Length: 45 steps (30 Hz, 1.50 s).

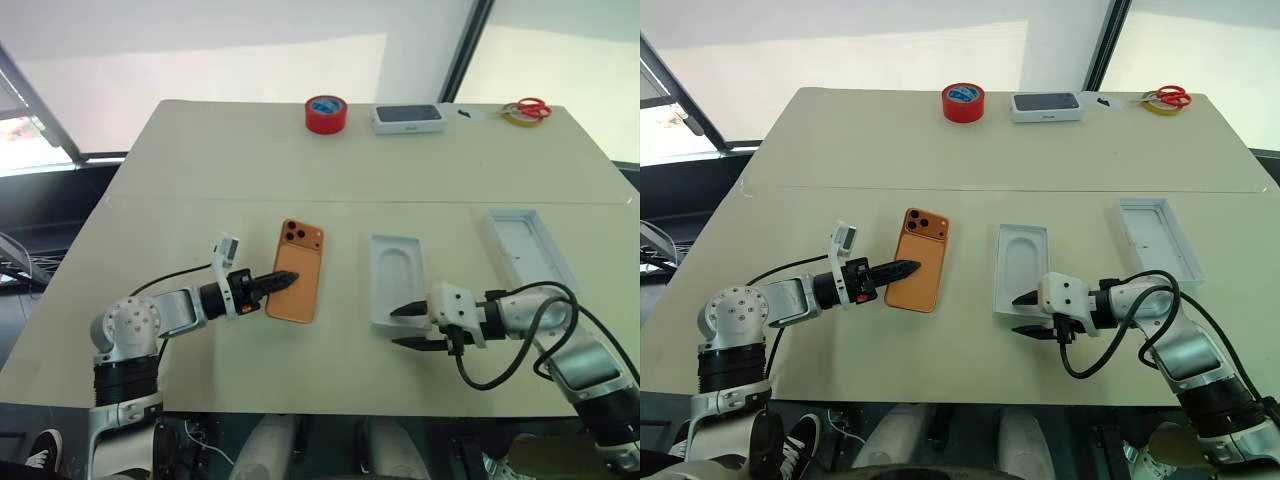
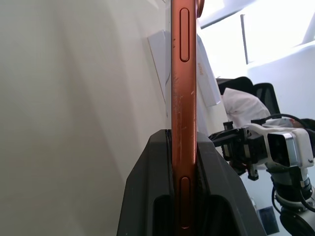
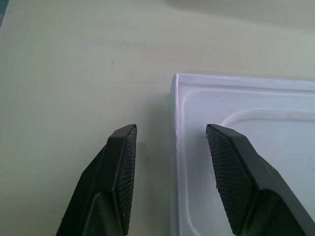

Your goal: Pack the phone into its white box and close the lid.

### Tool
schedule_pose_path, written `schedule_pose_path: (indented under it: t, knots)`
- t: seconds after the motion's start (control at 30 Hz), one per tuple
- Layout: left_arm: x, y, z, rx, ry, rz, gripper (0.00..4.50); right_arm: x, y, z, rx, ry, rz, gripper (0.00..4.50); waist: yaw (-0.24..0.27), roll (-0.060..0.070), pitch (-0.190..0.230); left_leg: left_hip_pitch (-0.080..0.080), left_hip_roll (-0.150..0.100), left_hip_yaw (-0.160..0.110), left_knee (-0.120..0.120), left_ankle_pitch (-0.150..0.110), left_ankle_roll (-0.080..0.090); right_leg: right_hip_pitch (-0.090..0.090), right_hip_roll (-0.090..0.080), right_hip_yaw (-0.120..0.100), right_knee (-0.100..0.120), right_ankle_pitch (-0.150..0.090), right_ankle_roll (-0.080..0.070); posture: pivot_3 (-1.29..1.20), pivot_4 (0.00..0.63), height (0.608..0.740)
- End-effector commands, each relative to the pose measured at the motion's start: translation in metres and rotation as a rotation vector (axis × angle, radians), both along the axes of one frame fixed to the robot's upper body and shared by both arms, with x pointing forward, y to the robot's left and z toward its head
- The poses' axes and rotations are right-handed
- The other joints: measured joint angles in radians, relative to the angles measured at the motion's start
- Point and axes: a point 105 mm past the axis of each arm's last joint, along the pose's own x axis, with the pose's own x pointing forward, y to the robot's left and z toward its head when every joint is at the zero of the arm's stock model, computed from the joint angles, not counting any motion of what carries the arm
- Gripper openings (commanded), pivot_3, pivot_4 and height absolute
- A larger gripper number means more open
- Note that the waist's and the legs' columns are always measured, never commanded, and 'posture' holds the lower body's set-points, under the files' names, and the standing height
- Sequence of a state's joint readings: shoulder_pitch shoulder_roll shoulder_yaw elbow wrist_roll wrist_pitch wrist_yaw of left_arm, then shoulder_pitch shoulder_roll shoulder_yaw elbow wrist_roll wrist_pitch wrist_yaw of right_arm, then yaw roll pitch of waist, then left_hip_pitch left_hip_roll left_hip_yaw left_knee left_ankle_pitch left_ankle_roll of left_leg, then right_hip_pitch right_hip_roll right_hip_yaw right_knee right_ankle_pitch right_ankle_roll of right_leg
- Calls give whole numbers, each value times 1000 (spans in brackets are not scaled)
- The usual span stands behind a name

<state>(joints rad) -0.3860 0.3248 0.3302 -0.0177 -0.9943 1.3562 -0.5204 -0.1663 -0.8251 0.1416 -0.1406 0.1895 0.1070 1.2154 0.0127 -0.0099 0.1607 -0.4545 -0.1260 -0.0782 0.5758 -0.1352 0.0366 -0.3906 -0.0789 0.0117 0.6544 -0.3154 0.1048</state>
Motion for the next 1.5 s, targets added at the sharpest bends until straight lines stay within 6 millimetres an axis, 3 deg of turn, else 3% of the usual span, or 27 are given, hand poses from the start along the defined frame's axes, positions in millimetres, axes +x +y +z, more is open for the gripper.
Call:
schedule_pose_path:
  t: [0.03, 0.07, 0.2, 0.43, 0.57, 0.77, 0.9, 1.07, 1.23, 1.47, 1.5]
  knots:
    - [-1, -2, 11, -27, -55, -8, 0, 2, -4, 3, -9, -35, -5, 468, 0, 0, 0, 0, 0, 0, 0, 0, 0, 0, 0, 0, 0, 0, 0, 0, 150, 740]
    - [-1, -2, 11, -27, -55, -7, 0, 2, -4, 3, -11, -37, -4, 26, 0, 0, 0, 0, 0, 0, 0, 0, 0, 0, 0, 0, 0, 0, 0, 0, 150, 740]
    - [2, -1, 12, -27, -51, 9, 0, 5, 0, 8, 19, -50, -7, 26, 0, 0, 0, 0, 0, 0, 0, 0, 0, 0, 0, 0, 0, 0, 0, 0, 150, 740]
    - [17, -14, 42, -129, -88, 28, 0, 13, 26, 13, 55, -95, 19, 26, 1, 0, 0, 0, 0, 0, 2, 0, 0, 1, 0, 0, 0, 0, 0, 0, 150, 740]
    - [25, -24, 58, -146, -122, 30, 0, 25, 51, 11, 73, -116, 27, 26, -2, -1, 0, 0, 0, 0, 2, 0, 0, 0, 0, -1, 0, 2, 4, 0, 150, 740]
    - [31, -36, 55, -148, -108, 35, 0, 17, 68, 17, 141, -23, 59, 26, 3, -1, 0, 0, 0, 0, 2, 1, -1, 0, 1, -1, 2, 2, 4, 0, 150, 740]
    - [31, -43, 44, -149, -80, 31, 0, 19, 60, 36, 197, -28, 24, 1401, 3, -1, 0, 0, -1, 0, 3, 1, 0, 0, 1, -1, 2, 3, 5, 0, 150, 740]
    - [26, -54, 35, -153, -49, 11, 0, 31, 30, 57, 242, -78, -85, 4026, 2, -1, 0, 0, -1, 0, 3, 1, 0, 1, 1, -1, 2, 3, 5, 0, 150, 740]
    - [14, -65, 19, -150, 12, -13, 0, 42, -6, 45, 152, -122, -174, 4026, 1, -1, 0, 0, -1, 0, 3, 0, 0, 1, 1, -1, 1, 3, 5, 0, 150, 740]
    - [17, -74, 4, -142, 94, -2, 0, 46, -1, 46, 167, -139, -164, 4026, 0, -1, 0, 0, 0, 0, 3, 1, 0, 1, 1, -1, 3, 3, 5, 0, 150, 740]
    - [17, -77, 4, -149, 99, -11, 474, 47, -1, 44, 161, -144, -163, 4060, 1, -1, 0, 0, 0, 0, 4, 1, 0, 1, 1, -1, 3, 3, 4, 0, 150, 740]
